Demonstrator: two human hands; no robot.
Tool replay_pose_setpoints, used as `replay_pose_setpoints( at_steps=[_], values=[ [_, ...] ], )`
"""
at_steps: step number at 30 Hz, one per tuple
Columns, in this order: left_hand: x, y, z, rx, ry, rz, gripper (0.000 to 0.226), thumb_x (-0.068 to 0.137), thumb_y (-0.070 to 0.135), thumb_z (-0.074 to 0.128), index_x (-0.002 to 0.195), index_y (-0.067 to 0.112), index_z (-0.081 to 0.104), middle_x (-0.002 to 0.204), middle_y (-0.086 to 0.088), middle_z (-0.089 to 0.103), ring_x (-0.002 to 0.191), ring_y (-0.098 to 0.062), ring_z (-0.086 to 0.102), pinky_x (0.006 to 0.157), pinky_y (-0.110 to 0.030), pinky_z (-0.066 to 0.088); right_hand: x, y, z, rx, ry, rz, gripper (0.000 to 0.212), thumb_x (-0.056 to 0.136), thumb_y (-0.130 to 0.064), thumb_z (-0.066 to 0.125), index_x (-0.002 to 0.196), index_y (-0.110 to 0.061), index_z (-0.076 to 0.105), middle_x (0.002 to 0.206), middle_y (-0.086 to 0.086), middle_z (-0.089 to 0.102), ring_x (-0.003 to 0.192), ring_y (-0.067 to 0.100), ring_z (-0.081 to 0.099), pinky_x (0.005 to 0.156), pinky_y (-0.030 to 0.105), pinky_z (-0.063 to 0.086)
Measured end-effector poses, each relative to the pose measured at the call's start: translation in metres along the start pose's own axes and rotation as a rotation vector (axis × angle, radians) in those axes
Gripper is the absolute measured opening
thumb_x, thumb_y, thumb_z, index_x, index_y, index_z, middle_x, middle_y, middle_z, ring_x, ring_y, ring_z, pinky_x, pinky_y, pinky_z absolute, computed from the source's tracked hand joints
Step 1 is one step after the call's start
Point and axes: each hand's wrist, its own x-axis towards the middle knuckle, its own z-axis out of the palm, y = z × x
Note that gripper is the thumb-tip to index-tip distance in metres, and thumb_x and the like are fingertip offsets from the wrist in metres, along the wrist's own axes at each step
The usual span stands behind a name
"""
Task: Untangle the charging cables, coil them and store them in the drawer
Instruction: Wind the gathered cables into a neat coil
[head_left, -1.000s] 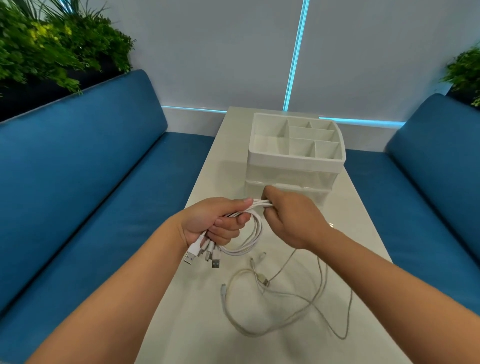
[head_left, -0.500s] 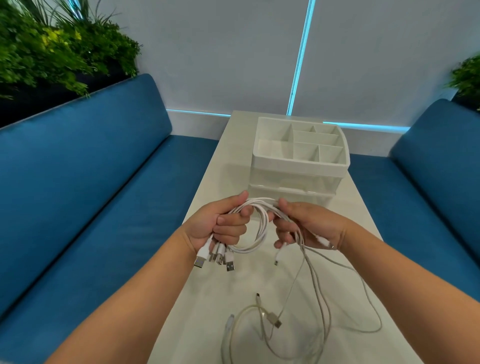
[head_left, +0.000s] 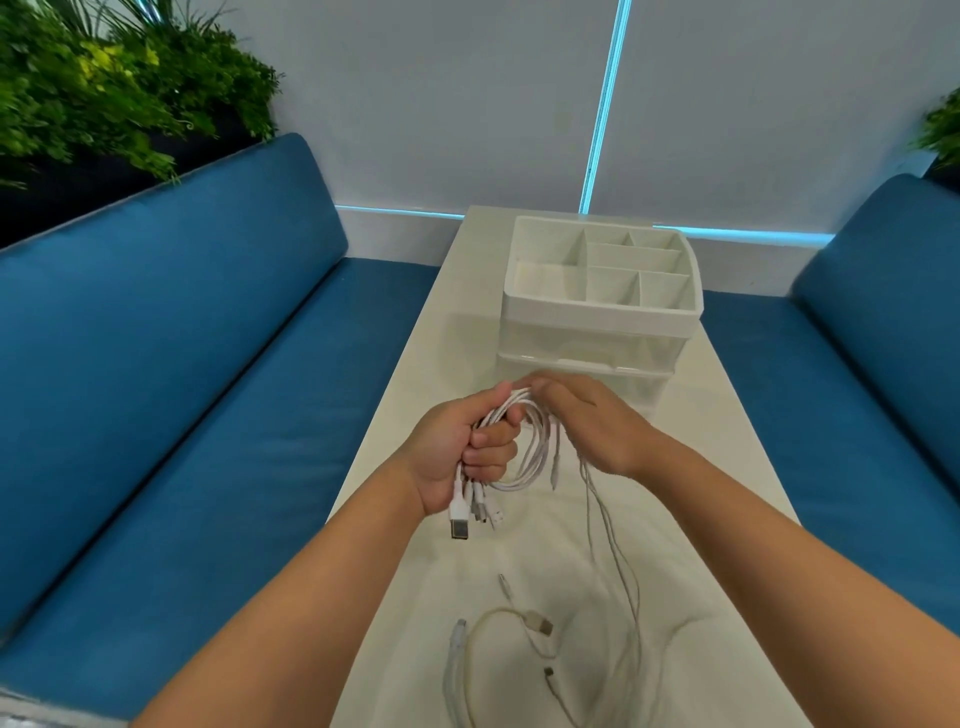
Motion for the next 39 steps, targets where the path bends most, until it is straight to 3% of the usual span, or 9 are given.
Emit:
replay_pose_setpoints(
  at_steps=[7, 11, 14, 18, 24, 29, 33, 36, 39],
  values=[
    [-0.011, 0.004, 0.013, -0.188, 0.095, 0.162, 0.057, 0.089, 0.054, 0.048, 0.048, 0.015, 0.049, 0.033, 0.008, 0.024, 0.025, -0.003, 0.020, 0.028, -0.013, 0.021, -0.013, -0.018, 0.033, 0.647, 0.074, 0.098, 0.026, 0.095, -0.035, 0.055, 0.097, -0.011, 0.064, 0.072, 0.001, 0.055, 0.063, 0.009, 0.059, 0.067, 0.025, 0.051],
    [-0.013, -0.003, 0.012, -0.082, 0.212, 0.196, 0.066, 0.077, 0.072, 0.049, 0.040, 0.020, 0.033, 0.035, 0.005, 0.022, 0.029, -0.006, 0.019, 0.040, -0.018, 0.032, -0.017, -0.016, 0.049, 0.895, 0.048, 0.174, 0.034, 0.085, -0.046, 0.059, 0.104, -0.020, 0.072, 0.067, -0.003, 0.045, 0.071, 0.019, 0.053, 0.080, 0.033, 0.050],
    [-0.015, -0.005, 0.014, 0.049, 0.266, 0.221, 0.068, 0.077, 0.078, 0.042, 0.047, 0.019, 0.053, 0.040, 0.005, 0.031, 0.032, -0.006, 0.022, 0.049, -0.023, 0.030, -0.022, -0.015, 0.048, 1.018, 0.020, 0.180, 0.032, 0.087, -0.042, 0.057, 0.102, -0.016, 0.069, 0.064, -0.003, 0.044, 0.068, 0.018, 0.055, 0.074, 0.027, 0.052],
    [-0.017, 0.000, 0.022, 0.237, 0.501, 0.270, 0.062, 0.092, 0.068, 0.041, 0.071, 0.014, 0.062, 0.049, 0.004, 0.042, 0.037, -0.007, 0.029, 0.036, -0.018, 0.029, -0.026, -0.017, 0.046, 1.177, 0.048, 0.222, 0.021, 0.094, -0.031, 0.054, 0.089, -0.012, 0.061, 0.060, -0.003, 0.040, 0.053, 0.010, 0.049, 0.059, 0.020, 0.050],
    [-0.012, -0.014, 0.023, 0.260, 0.656, 0.425, 0.041, 0.098, 0.052, 0.049, 0.089, 0.014, 0.062, 0.056, 0.000, 0.048, 0.042, -0.011, 0.038, 0.040, -0.022, 0.037, -0.025, -0.020, 0.045, 0.995, 0.087, 0.235, 0.026, 0.099, -0.033, 0.049, 0.086, -0.012, 0.053, 0.057, -0.007, 0.035, 0.051, 0.010, 0.036, 0.068, 0.025, 0.044],
    [-0.018, -0.027, 0.026, 0.285, 0.656, 0.492, 0.061, 0.099, 0.061, 0.027, 0.093, 0.019, 0.071, 0.062, -0.001, 0.057, 0.056, -0.015, 0.058, 0.055, -0.029, 0.054, -0.026, -0.025, 0.036, 0.603, 0.080, 0.172, 0.025, 0.099, -0.033, 0.051, 0.080, -0.017, 0.052, 0.055, -0.017, 0.043, 0.054, 0.008, 0.039, 0.075, 0.036, 0.040],
    [-0.020, -0.035, 0.028, 0.365, 0.626, 0.736, 0.051, 0.092, 0.062, 0.040, 0.100, 0.015, 0.059, 0.070, 0.002, 0.059, 0.060, -0.015, 0.061, 0.059, -0.036, 0.056, -0.024, -0.030, 0.034, 0.742, 0.091, 0.201, 0.028, 0.100, -0.032, 0.051, 0.077, -0.016, 0.050, 0.054, -0.013, 0.040, 0.050, 0.007, 0.038, 0.079, 0.050, 0.048],
    [-0.016, -0.040, 0.026, 0.468, 0.720, 0.908, 0.038, 0.090, 0.060, 0.055, 0.097, 0.023, 0.054, 0.073, 0.006, 0.062, 0.056, -0.015, 0.061, 0.056, -0.032, 0.053, -0.022, -0.036, 0.032, 0.893, 0.116, 0.225, 0.027, 0.099, -0.031, 0.052, 0.078, -0.014, 0.051, 0.055, -0.010, 0.033, 0.049, 0.009, 0.030, 0.066, 0.030, 0.037],
    [-0.011, -0.042, 0.029, 0.373, 0.802, 0.938, 0.029, 0.093, 0.053, 0.056, 0.091, 0.024, 0.058, 0.071, 0.001, 0.059, 0.059, -0.019, 0.055, 0.057, -0.031, 0.048, -0.021, -0.039, 0.035, 0.972, 0.172, 0.276, 0.026, 0.097, -0.030, 0.055, 0.077, -0.013, 0.052, 0.051, -0.009, 0.030, 0.045, 0.009, 0.026, 0.062, 0.028, 0.037]
  ],
)
